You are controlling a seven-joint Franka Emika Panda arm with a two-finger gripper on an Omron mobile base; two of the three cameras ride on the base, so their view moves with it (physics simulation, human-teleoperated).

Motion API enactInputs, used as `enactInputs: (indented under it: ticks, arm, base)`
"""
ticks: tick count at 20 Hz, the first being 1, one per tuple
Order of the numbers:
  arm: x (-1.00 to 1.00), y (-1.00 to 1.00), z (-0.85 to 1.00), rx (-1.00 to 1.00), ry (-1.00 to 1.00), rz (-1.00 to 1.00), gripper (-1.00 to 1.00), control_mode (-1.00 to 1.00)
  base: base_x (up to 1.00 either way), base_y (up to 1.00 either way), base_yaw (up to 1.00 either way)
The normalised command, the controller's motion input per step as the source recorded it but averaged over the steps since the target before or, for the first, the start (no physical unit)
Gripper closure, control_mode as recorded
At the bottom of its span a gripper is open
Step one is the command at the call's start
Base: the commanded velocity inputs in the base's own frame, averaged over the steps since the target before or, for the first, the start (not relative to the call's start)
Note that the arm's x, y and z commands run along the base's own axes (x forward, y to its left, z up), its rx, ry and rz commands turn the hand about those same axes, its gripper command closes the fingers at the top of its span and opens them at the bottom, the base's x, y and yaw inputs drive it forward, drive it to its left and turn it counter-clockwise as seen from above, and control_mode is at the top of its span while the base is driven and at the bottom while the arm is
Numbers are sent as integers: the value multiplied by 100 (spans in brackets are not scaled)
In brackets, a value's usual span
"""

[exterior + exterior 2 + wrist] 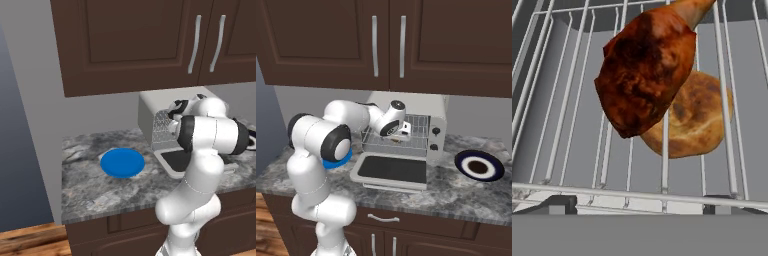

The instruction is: Open the toaster oven door. Place the bread on the bottom rack in the toaster oven and place the chicken drumstick on the top rack.

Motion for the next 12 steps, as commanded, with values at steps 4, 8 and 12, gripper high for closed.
enactInputs:
  ticks: [4, 8, 12]
  arm:
    - [-14, 0, 0, 4, 1, 0, -100, -100]
    - [-43, 0, 1, 5, 4, 0, -100, -100]
    - [-53, 0, 4, 2, 10, 0, -100, -100]
  base:
    - [0, 0, 0]
    - [0, 0, 0]
    - [0, 0, 0]
